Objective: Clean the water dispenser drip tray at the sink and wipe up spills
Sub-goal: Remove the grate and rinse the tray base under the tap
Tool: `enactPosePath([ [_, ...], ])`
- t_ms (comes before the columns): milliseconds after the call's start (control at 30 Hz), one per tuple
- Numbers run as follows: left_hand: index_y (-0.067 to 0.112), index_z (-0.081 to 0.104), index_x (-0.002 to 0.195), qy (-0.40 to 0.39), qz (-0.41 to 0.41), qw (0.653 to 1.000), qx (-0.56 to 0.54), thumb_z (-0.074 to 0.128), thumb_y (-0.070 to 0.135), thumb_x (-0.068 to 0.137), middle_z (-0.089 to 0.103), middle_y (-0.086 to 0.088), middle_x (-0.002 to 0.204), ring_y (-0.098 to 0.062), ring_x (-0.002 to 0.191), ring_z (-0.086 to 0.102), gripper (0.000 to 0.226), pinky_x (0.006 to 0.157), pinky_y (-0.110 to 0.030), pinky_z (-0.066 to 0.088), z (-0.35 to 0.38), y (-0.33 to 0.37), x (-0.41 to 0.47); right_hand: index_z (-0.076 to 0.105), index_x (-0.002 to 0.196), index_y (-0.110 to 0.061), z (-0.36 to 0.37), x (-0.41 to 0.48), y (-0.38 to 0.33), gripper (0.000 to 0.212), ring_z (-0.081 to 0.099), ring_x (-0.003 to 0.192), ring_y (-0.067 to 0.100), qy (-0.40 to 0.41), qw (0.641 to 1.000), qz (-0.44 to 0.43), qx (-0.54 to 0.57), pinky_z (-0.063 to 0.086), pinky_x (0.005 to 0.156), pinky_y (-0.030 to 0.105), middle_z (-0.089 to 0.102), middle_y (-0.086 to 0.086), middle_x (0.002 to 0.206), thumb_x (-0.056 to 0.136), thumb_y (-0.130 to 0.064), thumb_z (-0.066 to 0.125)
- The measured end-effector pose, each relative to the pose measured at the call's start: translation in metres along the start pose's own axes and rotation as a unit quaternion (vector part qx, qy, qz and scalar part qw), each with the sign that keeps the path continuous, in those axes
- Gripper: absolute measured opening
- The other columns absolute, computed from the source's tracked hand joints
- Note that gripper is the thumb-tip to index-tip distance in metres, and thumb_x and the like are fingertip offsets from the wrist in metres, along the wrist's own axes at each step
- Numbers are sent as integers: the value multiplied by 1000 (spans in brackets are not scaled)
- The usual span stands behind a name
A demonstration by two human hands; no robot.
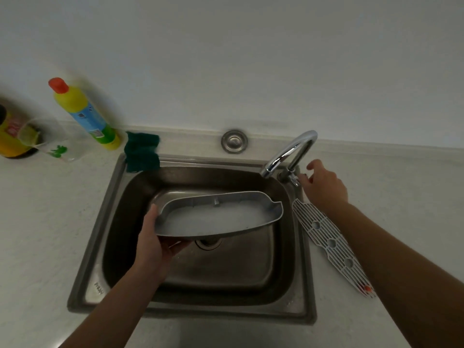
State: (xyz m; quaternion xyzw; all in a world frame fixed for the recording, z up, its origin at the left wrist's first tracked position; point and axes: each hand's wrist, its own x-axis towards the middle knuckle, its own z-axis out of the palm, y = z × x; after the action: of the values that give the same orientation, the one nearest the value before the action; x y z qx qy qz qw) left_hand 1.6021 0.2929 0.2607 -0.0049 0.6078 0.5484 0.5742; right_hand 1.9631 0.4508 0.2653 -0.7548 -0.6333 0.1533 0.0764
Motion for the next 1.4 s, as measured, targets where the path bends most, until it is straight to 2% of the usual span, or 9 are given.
enactPosePath([
  [267,31,71,112,0,-43,999,8,67,58,91,73,-13,114,-33,100,75,35,69,-45,64,20,-8,27,48,87,-19,20,12,3,22,54,56,19,27,999,-23,-41,42,56,32,58,1,68,105,-30,52],
  [433,28,68,117,-16,-69,997,15,67,58,91,70,-15,119,-38,109,70,40,74,-49,64,32,-12,42,55,114,-18,31,-3,-6,22,65,73,32,-28,994,-82,-62,41,65,35,67,5,86,105,-38,51],
  [633,21,70,119,-39,-98,994,-33,60,56,94,81,-13,103,-37,108,72,45,86,-56,62,48,-15,56,59,87,-28,9,-42,-19,27,65,61,7,-3,957,95,273,46,49,17,67,-2,80,106,-44,48],
  [767,12,76,119,-82,-105,991,9,45,53,102,75,-20,121,-36,108,71,55,100,-57,54,58,-25,65,66,82,-15,-8,-83,-28,64,56,45,6,-106,896,172,396,46,41,19,59,-4,54,104,-64,31],
  [933,16,71,106,-81,-100,958,258,49,53,103,75,-9,90,-23,83,67,43,80,-40,55,66,-45,71,57,79,-16,-24,-107,-25,52,50,55,11,-54,921,116,367,44,56,29,55,-2,61,110,-49,29],
  [1100,24,73,101,-69,-62,960,264,54,58,98,76,-5,91,-21,82,68,39,71,-31,53,74,-43,70,49,84,-29,-28,-116,-9,35,53,61,5,-42,964,63,254,43,54,10,56,-2,75,114,-30,32],
  [1200,25,74,99,-46,-3,969,241,55,59,97,81,5,80,-5,60,73,38,48,-19,52,76,-22,62,58,94,-20,-19,-118,-6,41,54,53,5,-98,886,214,399,44,51,21,57,2,72,110,-47,32],
  [1300,30,77,91,-32,87,952,293,54,56,97,80,2,87,-5,59,69,35,55,-25,49,69,2,54,64,94,-13,-4,-115,-9,57,53,58,17,-161,788,323,499,45,56,28,59,5,69,102,-64,39],
  [1400,32,73,94,-71,217,909,349,50,60,94,73,6,87,-2,65,60,36,51,-21,46,56,30,38,66,88,-10,15,-104,-18,75,52,51,16,-223,751,364,504,43,51,23,59,5,61,95,-79,36],
])
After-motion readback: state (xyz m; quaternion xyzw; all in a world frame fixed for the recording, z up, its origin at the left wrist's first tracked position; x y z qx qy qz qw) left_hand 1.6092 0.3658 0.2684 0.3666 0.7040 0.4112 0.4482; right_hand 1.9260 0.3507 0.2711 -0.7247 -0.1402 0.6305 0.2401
